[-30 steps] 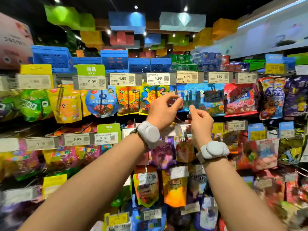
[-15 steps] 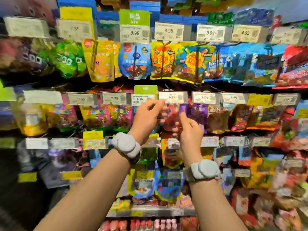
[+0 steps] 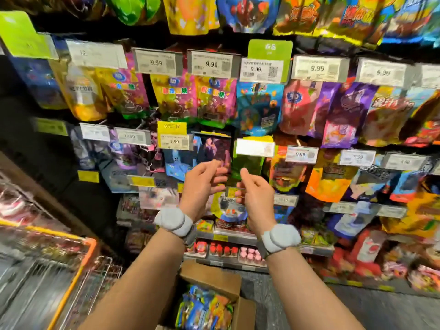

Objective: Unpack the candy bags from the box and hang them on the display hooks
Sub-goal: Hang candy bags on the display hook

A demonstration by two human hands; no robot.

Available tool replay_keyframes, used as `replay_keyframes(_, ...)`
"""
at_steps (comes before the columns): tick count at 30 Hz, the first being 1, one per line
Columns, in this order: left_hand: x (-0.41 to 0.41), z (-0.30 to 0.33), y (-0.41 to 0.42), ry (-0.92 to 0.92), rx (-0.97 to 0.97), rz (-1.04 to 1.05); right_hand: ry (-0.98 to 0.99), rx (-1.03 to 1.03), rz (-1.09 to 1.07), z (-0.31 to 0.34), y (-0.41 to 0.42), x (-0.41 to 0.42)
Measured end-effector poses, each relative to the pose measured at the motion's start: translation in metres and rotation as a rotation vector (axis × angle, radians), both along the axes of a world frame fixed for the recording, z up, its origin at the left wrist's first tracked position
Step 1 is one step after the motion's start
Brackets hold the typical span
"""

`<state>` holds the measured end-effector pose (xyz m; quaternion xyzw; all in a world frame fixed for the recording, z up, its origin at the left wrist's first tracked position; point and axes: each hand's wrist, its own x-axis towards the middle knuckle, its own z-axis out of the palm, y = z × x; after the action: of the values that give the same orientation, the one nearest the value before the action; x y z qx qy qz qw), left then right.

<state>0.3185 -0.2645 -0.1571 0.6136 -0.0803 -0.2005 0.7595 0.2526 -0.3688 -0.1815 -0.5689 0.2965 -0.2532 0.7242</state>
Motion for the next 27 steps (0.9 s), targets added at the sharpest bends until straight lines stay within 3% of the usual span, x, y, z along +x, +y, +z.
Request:
replay_keyframes(10, -0.01, -0.084, 0.061, 0.23, 0.101, 0.089, 0.224, 0.16, 0.193, -0.078, 0.045, -0.01)
replay_keyframes(20, -0.026, -0.164, 0.123, 0.452, 0.194, 0.177, 0.526, 0.192, 0.199, -0.169, 0.076, -0.047)
replay_keyframes(27, -0.042, -0.246, 0.169, 0.615, 0.385, 0.195, 0.754, 0.155, 0.25, -0.255, 0.1, -0.078)
